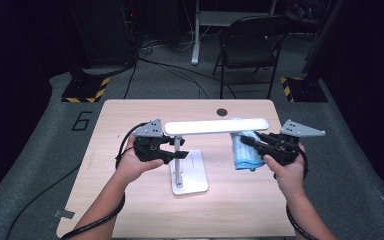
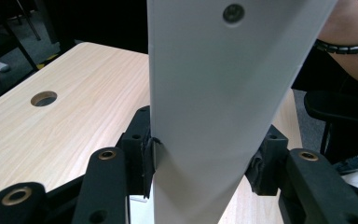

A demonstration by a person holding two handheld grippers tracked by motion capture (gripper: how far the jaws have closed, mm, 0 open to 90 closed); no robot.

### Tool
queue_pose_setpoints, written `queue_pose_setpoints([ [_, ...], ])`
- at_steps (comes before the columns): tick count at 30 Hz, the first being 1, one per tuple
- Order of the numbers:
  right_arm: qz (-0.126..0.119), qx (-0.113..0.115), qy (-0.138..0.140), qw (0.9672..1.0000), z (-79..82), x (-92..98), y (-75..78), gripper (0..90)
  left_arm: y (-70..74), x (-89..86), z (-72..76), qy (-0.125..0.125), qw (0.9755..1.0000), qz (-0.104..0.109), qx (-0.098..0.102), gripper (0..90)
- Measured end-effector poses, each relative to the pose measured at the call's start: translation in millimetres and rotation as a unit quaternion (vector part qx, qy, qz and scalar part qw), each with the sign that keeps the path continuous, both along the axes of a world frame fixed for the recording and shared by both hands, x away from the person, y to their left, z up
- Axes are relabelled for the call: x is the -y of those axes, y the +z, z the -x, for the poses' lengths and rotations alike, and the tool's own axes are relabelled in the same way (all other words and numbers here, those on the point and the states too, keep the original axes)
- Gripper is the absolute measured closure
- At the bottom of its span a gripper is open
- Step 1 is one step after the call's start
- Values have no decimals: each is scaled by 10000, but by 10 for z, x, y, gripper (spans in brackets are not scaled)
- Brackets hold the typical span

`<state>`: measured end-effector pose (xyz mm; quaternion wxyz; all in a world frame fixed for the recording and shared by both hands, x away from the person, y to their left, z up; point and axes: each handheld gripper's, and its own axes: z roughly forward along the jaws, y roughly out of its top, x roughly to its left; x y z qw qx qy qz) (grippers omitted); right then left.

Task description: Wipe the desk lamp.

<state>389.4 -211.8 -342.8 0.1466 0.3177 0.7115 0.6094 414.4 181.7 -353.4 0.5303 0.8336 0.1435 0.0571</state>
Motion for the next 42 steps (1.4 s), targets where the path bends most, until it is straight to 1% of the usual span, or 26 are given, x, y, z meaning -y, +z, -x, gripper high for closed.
queue_pose_setpoints([
  [3, -29, -35, -235, 9997, -6, 192, -35, 702, -2, 1, -1, 0, 10000, 10, 2, 517],
  [6, -55, -75, -349, 9993, 2, 293, -46, 702, -1, -7, -2, -27, 10000, -2, -12, 517],
  [9, -54, -46, -351, 9994, 5, 286, -48, 702, 0, -13, -4, -37, 10000, -5, -20, 517],
  [10, -57, -42, -336, 9994, 9, 263, -43, 702, -2, -11, -2, -4, 10000, 10, -12, 517],
  [12, -34, -28, -291, 9996, 15, 195, -25, 702, 3, -13, -5, -33, 10000, -20, -27, 517],
  [14, 19, 9, -195, 9998, 16, 95, 1, 701, 6, -10, -4, -29, 10000, -41, -24, 517],
  [15, 46, 31, -137, 9999, 23, 14, 21, 701, 4, -8, -2, -5, 10000, -29, -12, 517],
  [16, 93, 80, -54, 9999, 24, -51, 34, 701, 5, -11, -3, -23, 10000, -33, -22, 517],
  [18, 149, 105, 97, 9998, 33, -175, 56, 701, -2, -11, -4, -18, 10000, 0, -21, 517],
  [22, 261, 204, 405, 9986, 56, -443, 98, 701, -12, 6, 5, 42, 10000, 47, 9, 517],
  [24, 252, 210, 552, 9979, 67, -556, 110, 701, -15, 2, 8, 30, 10000, 60, -6, 516],
  [25, 243, 192, 615, 9976, 78, -610, 116, 701, -23, 5, 11, 58, 9999, 101, 7, 517],
  [27, 256, 205, 786, 9964, 104, -718, 137, 701, -29, 9, 15, 94, 9999, 133, 26, 516],
  [28, 304, 218, 885, 9954, 132, -787, 157, 701, -30, 10, 17, 108, 9998, 133, 31, 516],
  [30, 364, 288, 1008, 9938, 170, -875, 186, 701, -37, 10, 17, 123, 9998, 165, 33, 515],
  [31, 404, 329, 1115, 9924, 190, -926, 205, 701, -38, 9, 17, 141, 9998, 166, 32, 515],
  [32, 405, 314, 1149, 9921, 208, -953, 216, 701, -41, 9, 18, 152, 9997, 185, 23, 514],
  [34, 447, 334, 1288, 9901, 234, -1005, 245, 701, -45, 4, 16, 140, 9997, 213, 13, 513],
  [35, 427, 313, 1374, 9891, 241, -1023, 255, 701, -46, -1, 11, 99, 9997, 219, -6, 512],
  [36, 380, 238, 1445, 9885, 250, -1037, 264, 701, -50, -1, 9, 114, 9996, 248, 14, 511],
  [37, 352, 233, 1518, 9875, 251, -1046, 271, 701, -52, -2, 11, 113, 9996, 256, 18, 510],
  [38, 314, 154, 1536, 9875, 267, -1053, 281, 701, -50, -7, 9, 82, 9997, 245, 20, 510],
  [39, 310, 184, 1594, 9866, 267, -1055, 291, 701, -54, -7, 10, 108, 9996, 269, 26, 510],
  [40, 296, 147, 1618, 9863, 279, -1055, 303, 701, -57, -10, 6, 104, 9995, 281, 23, 509],
  [41, 299, 179, 1640, 9858, 280, -1056, 311, 702, -60, -9, 2, 97, 9995, 299, 26, 508],
  [42, 286, 129, 1640, 9860, 290, -1053, 319, 701, -59, -9, -1, 95, 9995, 287, 46, 507],
])
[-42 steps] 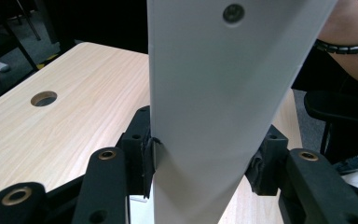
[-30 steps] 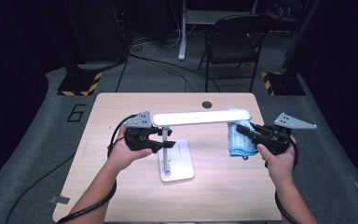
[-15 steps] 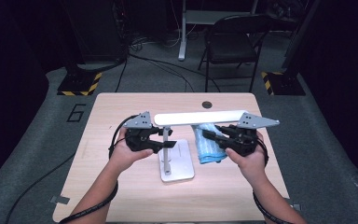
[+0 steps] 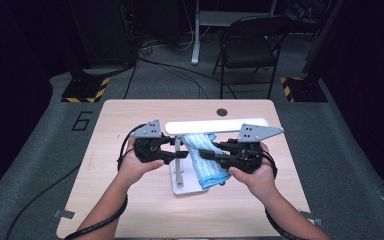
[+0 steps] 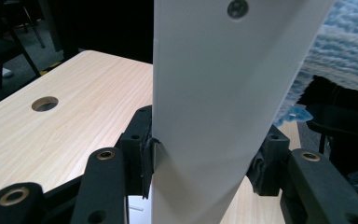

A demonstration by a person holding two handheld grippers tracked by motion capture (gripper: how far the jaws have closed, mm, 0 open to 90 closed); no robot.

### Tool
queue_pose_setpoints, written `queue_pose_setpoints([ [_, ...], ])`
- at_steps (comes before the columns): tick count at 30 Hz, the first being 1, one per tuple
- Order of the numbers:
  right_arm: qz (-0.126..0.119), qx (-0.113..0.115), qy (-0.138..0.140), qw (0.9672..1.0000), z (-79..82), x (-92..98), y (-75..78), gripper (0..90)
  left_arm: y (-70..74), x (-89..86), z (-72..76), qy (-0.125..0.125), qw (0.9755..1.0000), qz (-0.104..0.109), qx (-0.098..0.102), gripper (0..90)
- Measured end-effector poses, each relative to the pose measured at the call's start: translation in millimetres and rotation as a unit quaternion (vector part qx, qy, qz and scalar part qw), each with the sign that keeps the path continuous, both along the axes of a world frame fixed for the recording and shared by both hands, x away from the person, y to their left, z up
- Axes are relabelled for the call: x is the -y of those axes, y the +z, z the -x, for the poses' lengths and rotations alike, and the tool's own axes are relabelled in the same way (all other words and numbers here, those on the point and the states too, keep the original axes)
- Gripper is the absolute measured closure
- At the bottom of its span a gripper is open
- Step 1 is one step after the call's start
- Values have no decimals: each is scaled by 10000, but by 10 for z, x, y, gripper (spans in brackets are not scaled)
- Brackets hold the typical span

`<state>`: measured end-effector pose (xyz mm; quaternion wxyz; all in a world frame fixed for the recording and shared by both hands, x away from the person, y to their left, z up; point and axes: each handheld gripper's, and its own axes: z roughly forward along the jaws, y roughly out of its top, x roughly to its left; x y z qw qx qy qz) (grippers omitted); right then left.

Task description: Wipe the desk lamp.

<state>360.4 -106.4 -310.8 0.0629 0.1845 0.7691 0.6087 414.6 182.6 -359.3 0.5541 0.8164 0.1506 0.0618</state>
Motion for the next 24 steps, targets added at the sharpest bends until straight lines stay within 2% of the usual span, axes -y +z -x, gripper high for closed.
queue_pose_setpoints([
  [4, -42, -33, 66, 10000, 21, 33, 9, 702, -3, 4, 2, 17, 10000, 12, -21, 506],
  [7, -207, -69, 208, 9995, 80, 91, 24, 705, -16, 0, -5, 4, 9999, 95, -52, 504],
  [11, -333, 137, 187, 9992, 150, 152, 166, 705, -37, -1, -16, -21, 9997, 186, -124, 495],
  [14, -291, 173, 173, 9993, 153, 175, 271, 705, -59, 2, -22, -39, 9997, 204, -120, 487],
  [20, -234, 283, 133, 9992, 91, 179, 458, 705, -87, 20, -38, -104, 9998, 156, -115, 494],
  [24, -317, 327, 60, 9989, 5, 198, 609, 705, -84, 24, -36, -155, 9998, 114, -106, 499],
])
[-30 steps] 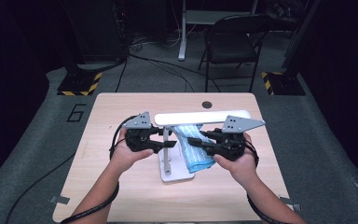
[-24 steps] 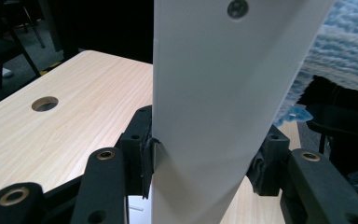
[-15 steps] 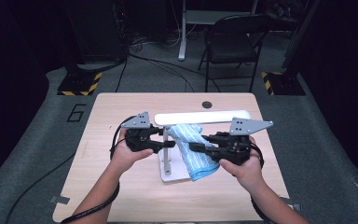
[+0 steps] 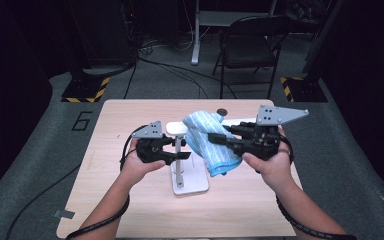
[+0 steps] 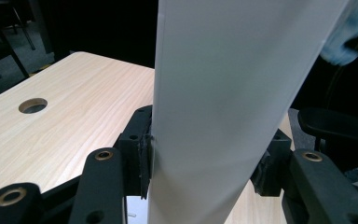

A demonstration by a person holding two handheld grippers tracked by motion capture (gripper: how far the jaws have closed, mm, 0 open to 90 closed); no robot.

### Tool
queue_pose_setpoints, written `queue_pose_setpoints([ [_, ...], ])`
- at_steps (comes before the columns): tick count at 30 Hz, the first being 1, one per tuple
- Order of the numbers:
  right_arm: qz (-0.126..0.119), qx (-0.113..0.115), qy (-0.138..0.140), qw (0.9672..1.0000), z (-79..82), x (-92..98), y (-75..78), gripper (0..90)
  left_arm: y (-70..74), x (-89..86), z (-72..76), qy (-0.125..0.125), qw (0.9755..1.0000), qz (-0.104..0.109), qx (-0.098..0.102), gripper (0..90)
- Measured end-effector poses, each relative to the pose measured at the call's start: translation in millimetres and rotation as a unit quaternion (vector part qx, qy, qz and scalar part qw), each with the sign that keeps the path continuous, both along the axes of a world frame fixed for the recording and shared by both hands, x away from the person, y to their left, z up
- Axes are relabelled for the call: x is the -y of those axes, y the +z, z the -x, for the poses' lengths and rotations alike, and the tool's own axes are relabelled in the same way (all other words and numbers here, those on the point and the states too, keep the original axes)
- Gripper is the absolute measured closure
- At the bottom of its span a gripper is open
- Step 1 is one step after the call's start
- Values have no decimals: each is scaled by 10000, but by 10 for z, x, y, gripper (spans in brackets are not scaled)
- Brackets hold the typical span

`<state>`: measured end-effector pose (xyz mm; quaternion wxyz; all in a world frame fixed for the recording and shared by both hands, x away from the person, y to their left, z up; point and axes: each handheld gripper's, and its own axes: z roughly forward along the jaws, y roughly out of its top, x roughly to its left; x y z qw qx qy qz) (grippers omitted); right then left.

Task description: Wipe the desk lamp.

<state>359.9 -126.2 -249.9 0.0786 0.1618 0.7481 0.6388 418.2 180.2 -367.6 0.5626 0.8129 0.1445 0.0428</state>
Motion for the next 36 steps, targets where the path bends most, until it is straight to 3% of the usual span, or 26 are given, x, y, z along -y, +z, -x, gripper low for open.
queue_pose_setpoints([
  [5, -132, 84, -160, 9997, -133, 24, 161, 706, -2, 6, 2, 31, 10000, -2, 12, 499],
  [19, -23, 136, -473, 9988, -411, -8, 253, 706, -9, 8, 4, 74, 10000, 19, 43, 500],
  [29, 47, 528, -860, 9949, -459, 117, 494, 704, -5, 4, 10, 72, 10000, 0, 24, 500],
  [31, 104, 612, -917, 9939, -468, 138, 501, 704, -8, 8, 12, 68, 10000, 16, 9, 500],
  [36, 191, 504, -919, 9943, -495, 97, 399, 703, -11, 10, 9, 79, 10000, 28, 6, 500],
])
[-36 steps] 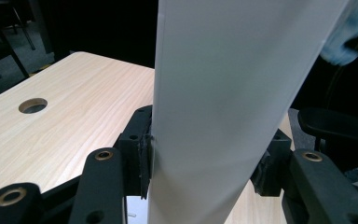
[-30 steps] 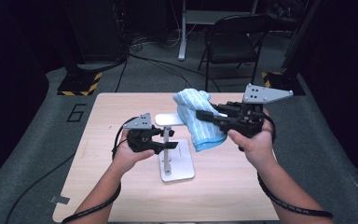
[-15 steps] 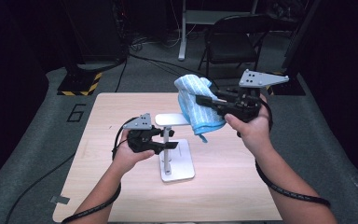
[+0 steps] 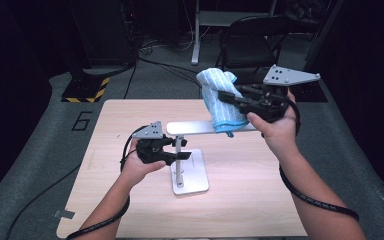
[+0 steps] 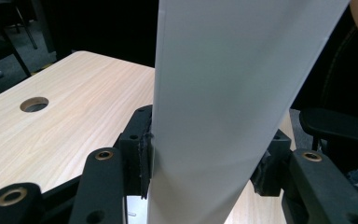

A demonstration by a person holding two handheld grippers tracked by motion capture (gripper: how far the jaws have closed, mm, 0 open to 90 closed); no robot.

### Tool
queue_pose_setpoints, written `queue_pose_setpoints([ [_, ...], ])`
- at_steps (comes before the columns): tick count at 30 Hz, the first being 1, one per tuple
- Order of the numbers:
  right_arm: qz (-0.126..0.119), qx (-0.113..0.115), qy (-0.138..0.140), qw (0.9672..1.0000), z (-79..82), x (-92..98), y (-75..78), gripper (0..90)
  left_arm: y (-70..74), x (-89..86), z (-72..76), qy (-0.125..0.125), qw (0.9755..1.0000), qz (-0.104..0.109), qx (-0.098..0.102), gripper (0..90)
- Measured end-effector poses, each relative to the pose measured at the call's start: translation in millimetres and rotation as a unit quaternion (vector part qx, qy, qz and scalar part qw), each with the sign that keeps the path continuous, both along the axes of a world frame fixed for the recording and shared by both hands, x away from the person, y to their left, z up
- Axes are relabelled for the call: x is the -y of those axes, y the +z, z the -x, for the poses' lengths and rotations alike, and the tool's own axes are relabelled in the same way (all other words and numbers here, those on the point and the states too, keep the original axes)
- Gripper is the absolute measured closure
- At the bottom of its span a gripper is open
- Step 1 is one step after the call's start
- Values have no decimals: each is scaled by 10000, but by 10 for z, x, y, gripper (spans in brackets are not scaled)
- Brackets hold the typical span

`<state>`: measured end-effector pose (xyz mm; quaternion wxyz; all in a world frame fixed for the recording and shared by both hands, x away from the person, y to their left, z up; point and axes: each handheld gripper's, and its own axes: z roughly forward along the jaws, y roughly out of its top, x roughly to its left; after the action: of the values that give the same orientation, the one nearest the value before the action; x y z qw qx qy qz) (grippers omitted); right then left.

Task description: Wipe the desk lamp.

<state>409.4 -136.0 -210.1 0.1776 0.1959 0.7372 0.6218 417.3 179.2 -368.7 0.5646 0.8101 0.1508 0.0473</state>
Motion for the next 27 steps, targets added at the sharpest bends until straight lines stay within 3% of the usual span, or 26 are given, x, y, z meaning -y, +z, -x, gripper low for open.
queue_pose_setpoints([
  [6, 67, -219, 242, 9994, -17, -159, -207, 696, -17, -2, 3, 8, 10000, 86, -29, 498],
  [13, 379, -414, 503, 9972, 27, -397, -387, 692, -34, -7, 4, 26, 9999, 146, -1, 497],
  [16, 341, -506, 595, 9964, 48, -490, -447, 692, -36, -13, 8, 55, 9999, 153, -13, 497],
  [27, 204, -635, 852, 9941, 90, -797, -427, 689, -52, 10, 3, 68, 9997, 253, -14, 495],
])
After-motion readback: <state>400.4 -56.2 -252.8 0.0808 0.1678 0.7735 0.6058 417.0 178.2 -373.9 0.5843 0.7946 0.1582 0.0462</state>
